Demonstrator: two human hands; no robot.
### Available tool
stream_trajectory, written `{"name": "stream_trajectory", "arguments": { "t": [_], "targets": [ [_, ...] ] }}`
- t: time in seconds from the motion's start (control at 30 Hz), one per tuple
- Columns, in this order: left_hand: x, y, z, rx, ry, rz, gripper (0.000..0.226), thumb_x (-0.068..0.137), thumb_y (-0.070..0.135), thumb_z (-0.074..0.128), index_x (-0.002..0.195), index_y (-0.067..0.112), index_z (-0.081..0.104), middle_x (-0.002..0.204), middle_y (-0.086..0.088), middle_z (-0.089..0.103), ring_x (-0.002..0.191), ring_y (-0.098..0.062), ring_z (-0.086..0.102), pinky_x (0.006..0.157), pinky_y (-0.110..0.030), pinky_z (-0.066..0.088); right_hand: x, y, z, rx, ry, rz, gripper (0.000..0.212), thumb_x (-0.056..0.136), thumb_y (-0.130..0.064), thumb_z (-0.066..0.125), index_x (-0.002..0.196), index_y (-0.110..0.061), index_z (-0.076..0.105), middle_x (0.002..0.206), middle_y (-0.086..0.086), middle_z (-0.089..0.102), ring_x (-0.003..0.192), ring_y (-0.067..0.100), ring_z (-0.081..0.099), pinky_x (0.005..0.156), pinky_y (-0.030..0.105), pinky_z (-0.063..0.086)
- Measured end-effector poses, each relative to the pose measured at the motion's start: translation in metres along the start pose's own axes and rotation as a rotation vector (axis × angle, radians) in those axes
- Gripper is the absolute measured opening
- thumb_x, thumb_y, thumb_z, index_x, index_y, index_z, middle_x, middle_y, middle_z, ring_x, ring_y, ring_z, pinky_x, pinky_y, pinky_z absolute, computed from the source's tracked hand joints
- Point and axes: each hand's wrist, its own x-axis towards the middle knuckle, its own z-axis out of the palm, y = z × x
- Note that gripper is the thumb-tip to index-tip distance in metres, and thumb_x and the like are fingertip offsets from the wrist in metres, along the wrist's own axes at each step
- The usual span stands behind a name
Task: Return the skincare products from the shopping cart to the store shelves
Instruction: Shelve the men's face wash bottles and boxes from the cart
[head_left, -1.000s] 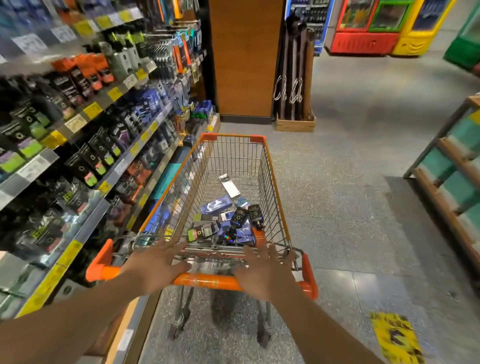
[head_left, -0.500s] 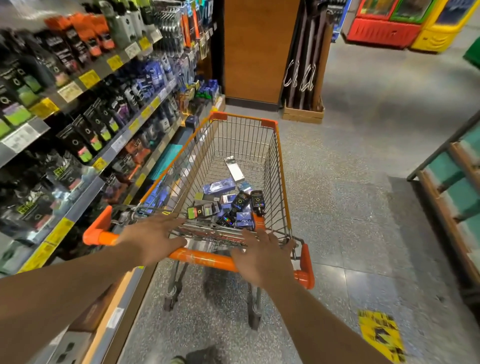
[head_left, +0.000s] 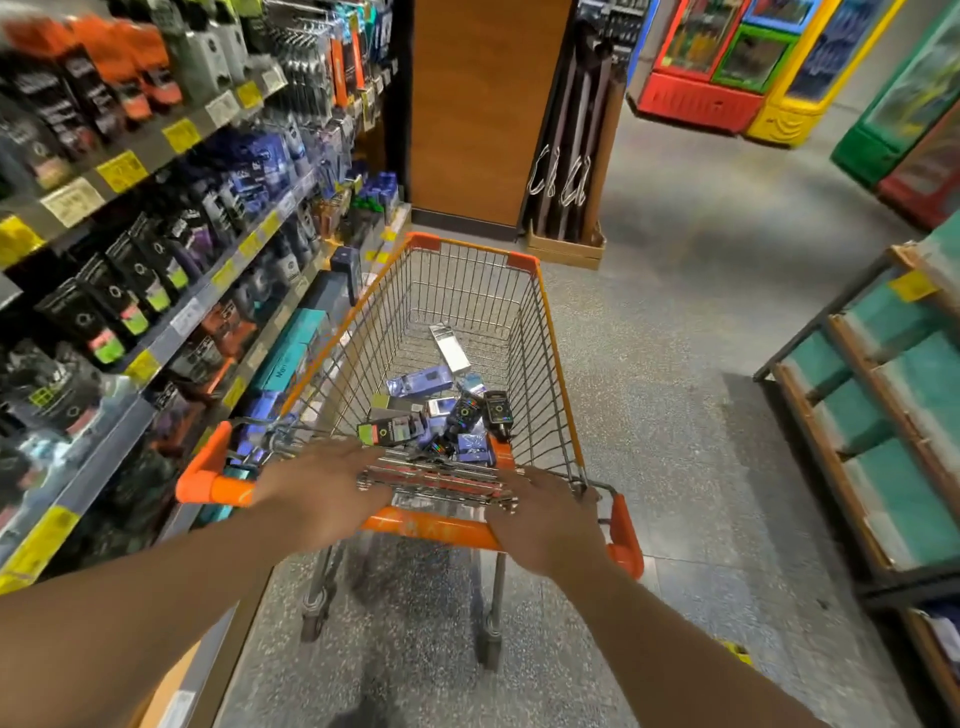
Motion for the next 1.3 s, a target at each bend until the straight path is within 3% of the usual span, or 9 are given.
{"name": "stream_trajectory", "arguments": {
  "t": [0.13,0.27,0.4,0.53,0.93,1.1,1.13,1.2,1.3],
  "targets": [
    [0.015,-0.003,-0.002,-0.042,-0.004,0.033,0.078,0.093,0.077,0.024,0.162,0.042,0.016,0.171,0.012,0.012,0.158,-0.016,0.011,0.125,-0.044,0.022,0.013,0.001,-0.003,-0.006,0.008,0.024,0.073,0.095,-0.072,0.027,0.161,-0.044,0.015,0.171,-0.003,0.019,0.157,0.026,0.019,0.122,0.069,0.005],
    [0.034,-0.011,0.001,-0.101,0.051,0.057,0.095,0.077,0.084,0.015,0.16,0.039,0.023,0.169,0.01,0.02,0.157,-0.018,0.016,0.123,-0.049,0.027,0.021,-0.004,-0.01,0.006,0.014,0.058,0.07,0.096,-0.067,0.031,0.161,-0.046,0.015,0.171,-0.004,0.02,0.157,0.024,0.017,0.124,0.066,0.004],
    [0.038,-0.013,0.005,-0.072,0.054,0.093,0.095,0.081,0.083,0.011,0.161,0.033,0.023,0.169,0.003,0.024,0.155,-0.025,0.02,0.122,-0.051,0.028,0.022,-0.008,-0.014,0.002,0.003,0.092,0.068,0.097,-0.062,0.034,0.161,-0.047,0.018,0.171,-0.006,0.02,0.157,0.023,0.02,0.125,0.062,0.006],
    [0.033,-0.012,-0.001,-0.058,0.024,0.087,0.083,0.092,0.077,0.023,0.163,0.034,0.017,0.171,0.003,0.015,0.157,-0.025,0.013,0.119,-0.054,0.027,0.02,-0.009,-0.015,0.022,0.005,0.109,0.065,0.097,-0.061,0.035,0.16,-0.049,0.02,0.171,-0.009,0.019,0.157,0.02,0.018,0.126,0.06,0.007],
    [0.046,-0.008,-0.009,-0.093,0.008,0.082,0.083,0.092,0.078,0.023,0.163,0.034,0.017,0.172,0.003,0.013,0.158,-0.026,0.01,0.124,-0.053,0.024,0.032,-0.005,-0.025,0.026,0.018,0.094,0.066,0.096,-0.064,0.033,0.159,-0.048,0.024,0.171,-0.009,0.021,0.157,0.02,0.019,0.126,0.059,0.008],
    [0.062,0.002,-0.018,-0.124,0.026,0.124,0.081,0.097,0.07,0.029,0.163,0.023,0.024,0.17,-0.003,0.02,0.157,-0.022,0.012,0.126,-0.041,0.007,0.054,0.002,-0.033,0.018,0.001,0.094,0.067,0.095,-0.062,0.032,0.159,-0.047,0.022,0.171,-0.008,0.021,0.157,0.02,0.019,0.126,0.059,0.007],
    [0.068,0.003,-0.018,-0.145,0.027,0.117,0.085,0.093,0.073,0.026,0.162,0.023,0.025,0.17,-0.002,0.021,0.157,-0.022,0.012,0.126,-0.042,0.008,0.059,0.003,-0.035,0.012,0.003,0.092,0.067,0.096,-0.062,0.033,0.16,-0.047,0.022,0.171,-0.008,0.021,0.157,0.02,0.019,0.126,0.059,0.007],
    [0.078,0.004,-0.022,-0.131,0.012,0.079,0.088,0.086,0.076,0.021,0.161,0.031,0.026,0.17,0.001,0.02,0.156,-0.023,0.013,0.124,-0.05,0.023,0.069,0.007,-0.04,0.007,0.009,0.083,0.067,0.095,-0.062,0.033,0.16,-0.046,0.023,0.171,-0.007,0.022,0.156,0.02,0.021,0.126,0.059,0.008],
    [0.091,0.007,-0.032,-0.03,0.001,0.047,0.074,0.094,0.069,0.029,0.161,0.036,0.023,0.17,0.005,0.017,0.156,-0.021,0.016,0.113,-0.05,0.04,0.085,0.013,-0.048,0.023,0.016,0.063,0.068,0.094,-0.063,0.034,0.159,-0.046,0.024,0.17,-0.006,0.024,0.156,0.021,0.022,0.125,0.061,0.009]
  ]
}}
